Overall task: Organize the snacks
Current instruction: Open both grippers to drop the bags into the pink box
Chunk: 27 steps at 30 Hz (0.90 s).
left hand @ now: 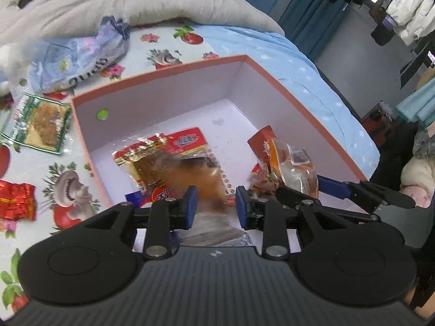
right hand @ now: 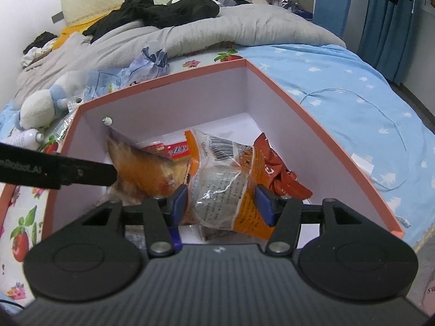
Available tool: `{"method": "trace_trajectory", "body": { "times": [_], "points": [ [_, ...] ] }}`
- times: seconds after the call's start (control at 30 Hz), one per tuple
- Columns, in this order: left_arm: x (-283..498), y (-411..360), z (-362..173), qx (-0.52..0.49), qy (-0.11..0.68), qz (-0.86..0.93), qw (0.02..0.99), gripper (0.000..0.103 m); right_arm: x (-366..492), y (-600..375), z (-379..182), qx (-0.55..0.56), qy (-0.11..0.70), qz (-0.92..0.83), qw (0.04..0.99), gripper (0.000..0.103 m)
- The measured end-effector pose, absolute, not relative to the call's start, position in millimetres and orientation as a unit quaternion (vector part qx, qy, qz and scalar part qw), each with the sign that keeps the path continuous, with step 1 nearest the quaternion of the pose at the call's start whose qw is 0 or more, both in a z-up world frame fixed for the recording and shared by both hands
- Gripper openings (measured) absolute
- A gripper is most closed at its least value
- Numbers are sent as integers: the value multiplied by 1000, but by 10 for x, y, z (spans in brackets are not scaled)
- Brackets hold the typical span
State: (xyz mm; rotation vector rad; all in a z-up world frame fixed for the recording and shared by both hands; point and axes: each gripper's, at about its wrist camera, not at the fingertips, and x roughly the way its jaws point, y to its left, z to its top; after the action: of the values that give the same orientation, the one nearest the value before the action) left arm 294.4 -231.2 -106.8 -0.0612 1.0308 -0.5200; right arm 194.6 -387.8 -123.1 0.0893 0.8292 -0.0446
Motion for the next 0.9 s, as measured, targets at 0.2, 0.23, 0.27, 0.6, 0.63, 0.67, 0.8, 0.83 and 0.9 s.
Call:
{"method": "trace_trajectory", "body": {
  "times": [0.2, 0.23, 0.27, 0.6, 0.63, 0.67, 0.8, 0.83, 0.9],
  "points": [
    [2676, -2131, -804, -34, 462, -248, 851, 36, 1705, -3757, -1098, 46, 397, -25, 917, 67],
    [2621, -2092, -761, -36, 459, -247, 853, 36, 1664, -3731, -1066, 46, 394, -25, 918, 67],
    [2558, -2047, -720, -38, 455, -246, 855, 36, 1596, -3697, -1022, 47, 390, -24, 919, 67],
    [1757, -1585, -328, -49, 413, -236, 878, 36, 961, -3347, -671, 50, 346, -11, 937, 67],
    [1675, -1542, -290, -50, 408, -235, 881, 36, 891, -3307, -631, 48, 340, -9, 939, 67],
    [1585, -1500, -251, -52, 403, -235, 883, 36, 832, -3274, -596, 47, 334, -7, 941, 67],
    [1247, -1345, -143, -62, 386, -234, 890, 36, 590, -3136, -462, 42, 313, -4, 949, 67],
    [1165, -1304, -122, -64, 383, -232, 892, 36, 537, -3110, -435, 42, 308, -3, 951, 67],
    [998, -1223, -86, -69, 376, -228, 895, 36, 424, -3041, -386, 43, 298, 2, 954, 67]
  ]
}}
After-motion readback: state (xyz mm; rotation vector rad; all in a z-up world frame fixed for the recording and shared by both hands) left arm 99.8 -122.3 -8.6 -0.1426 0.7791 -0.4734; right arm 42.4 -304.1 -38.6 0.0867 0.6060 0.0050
